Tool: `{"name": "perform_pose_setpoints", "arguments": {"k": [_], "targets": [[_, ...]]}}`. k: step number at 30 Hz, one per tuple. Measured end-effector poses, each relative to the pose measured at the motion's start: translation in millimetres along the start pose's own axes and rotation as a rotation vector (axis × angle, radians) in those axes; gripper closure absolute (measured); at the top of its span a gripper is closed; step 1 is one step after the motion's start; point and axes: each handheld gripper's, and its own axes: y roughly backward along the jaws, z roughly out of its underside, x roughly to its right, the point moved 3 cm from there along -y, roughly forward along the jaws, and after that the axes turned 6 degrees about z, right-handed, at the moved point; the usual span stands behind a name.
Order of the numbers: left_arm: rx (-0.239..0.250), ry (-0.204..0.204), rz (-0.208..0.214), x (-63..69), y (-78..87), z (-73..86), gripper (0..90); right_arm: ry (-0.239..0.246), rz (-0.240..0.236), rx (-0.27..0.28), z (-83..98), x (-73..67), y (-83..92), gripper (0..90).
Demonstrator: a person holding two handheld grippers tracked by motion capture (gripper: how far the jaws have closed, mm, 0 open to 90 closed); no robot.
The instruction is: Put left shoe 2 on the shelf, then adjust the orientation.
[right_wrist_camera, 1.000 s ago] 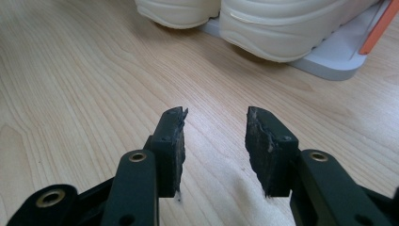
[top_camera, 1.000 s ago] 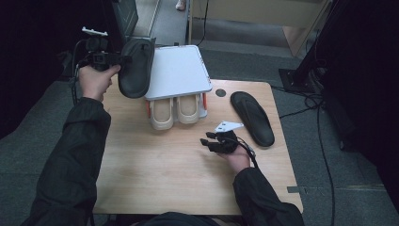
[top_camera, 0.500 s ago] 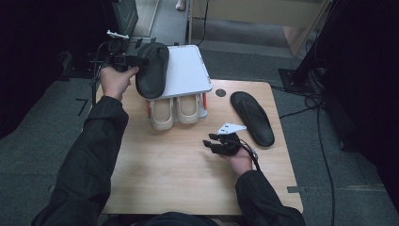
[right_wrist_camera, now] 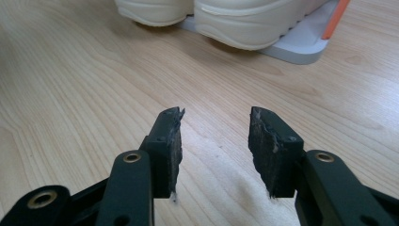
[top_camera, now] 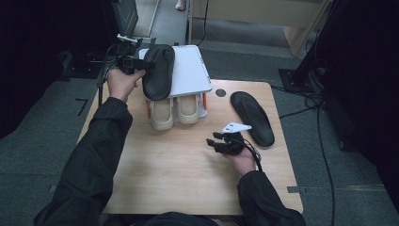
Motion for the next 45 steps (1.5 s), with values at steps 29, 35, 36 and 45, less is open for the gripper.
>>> {"name": "perform_pose_setpoints", "arguments": {"k": [29,35,36,45], "targets": [[0.054,-0.024,-0.047,-30.9,68.2,30.7,51.9,-0.102,0.177,0.065,-10.3,73.5,51.8,62.3],[0.073,-0.014,-0.039,-42.8,71.0,48.4,55.2,-0.158,0.196,0.05,-4.9,93.3,51.8,64.9],[0.066,-0.016,-0.044,-43.7,70.7,51.4,55.4,-0.154,0.208,0.047,-4.3,96.4,51.5,65.4],[0.065,0.004,-0.032,-49.8,68.8,81.5,55.5,-0.199,0.268,0.041,0.9,122.5,51.2,72.6]]}}
